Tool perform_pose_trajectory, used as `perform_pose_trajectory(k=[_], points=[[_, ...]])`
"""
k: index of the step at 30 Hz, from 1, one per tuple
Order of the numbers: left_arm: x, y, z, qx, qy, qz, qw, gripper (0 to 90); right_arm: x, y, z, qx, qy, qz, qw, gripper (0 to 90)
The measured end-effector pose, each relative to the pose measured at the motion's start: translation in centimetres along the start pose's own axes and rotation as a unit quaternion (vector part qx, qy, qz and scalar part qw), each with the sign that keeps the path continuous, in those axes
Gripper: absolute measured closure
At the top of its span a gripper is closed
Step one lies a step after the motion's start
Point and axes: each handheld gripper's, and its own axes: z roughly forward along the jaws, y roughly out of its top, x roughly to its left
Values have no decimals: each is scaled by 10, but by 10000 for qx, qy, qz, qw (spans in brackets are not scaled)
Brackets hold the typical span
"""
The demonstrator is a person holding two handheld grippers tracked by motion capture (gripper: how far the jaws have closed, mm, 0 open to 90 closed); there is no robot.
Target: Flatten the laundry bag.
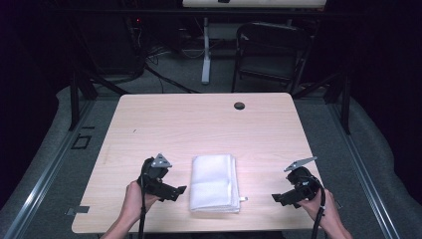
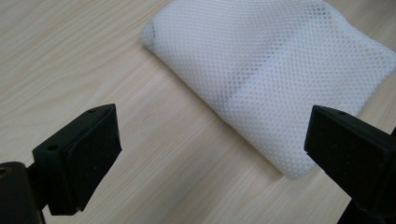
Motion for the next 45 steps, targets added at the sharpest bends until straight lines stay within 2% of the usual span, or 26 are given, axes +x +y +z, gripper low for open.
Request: perform_pose_trajectory(k=[2,8,10,16,19,20,23,25,30,31,34,43,44,45], points=[[-4,3,4,54,-88,103,9999,37,0,0,0,-4,26,21,10000,63],[-16,13,14,17,-190,307,9993,46,2,1,0,-3,49,54,10000,74],[-19,15,19,26,-263,350,9990,46,1,1,0,46,25,7,10000,75],[-27,22,30,66,-310,542,9980,53,3,2,1,78,74,-14,9999,92],[-33,24,35,130,-390,665,9969,57,4,2,1,59,102,-9,9999,96],[-38,25,40,172,-501,728,9959,58,4,2,1,71,118,-25,9999,100],[-42,27,44,225,-489,798,9954,64,5,2,2,118,114,-38,9999,104],[-47,28,50,302,-591,910,9936,67,6,2,3,111,128,-36,9998,104],[-53,29,56,372,-629,1066,9916,67,7,2,3,153,143,-73,9998,106],[-54,29,56,377,-632,1074,9915,63,9,1,6,-17,192,62,9998,107],[-56,29,61,447,-648,1158,9901,26,8,3,5,177,142,-79,9997,108],[-63,31,71,541,-680,1307,9876,17,10,2,7,82,223,2,9997,113],[-64,31,72,559,-687,1331,9871,16,9,3,6,206,187,-96,9996,114],[-65,32,74,587,-693,1358,9866,19,9,3,6,211,183,-97,9996,115]])
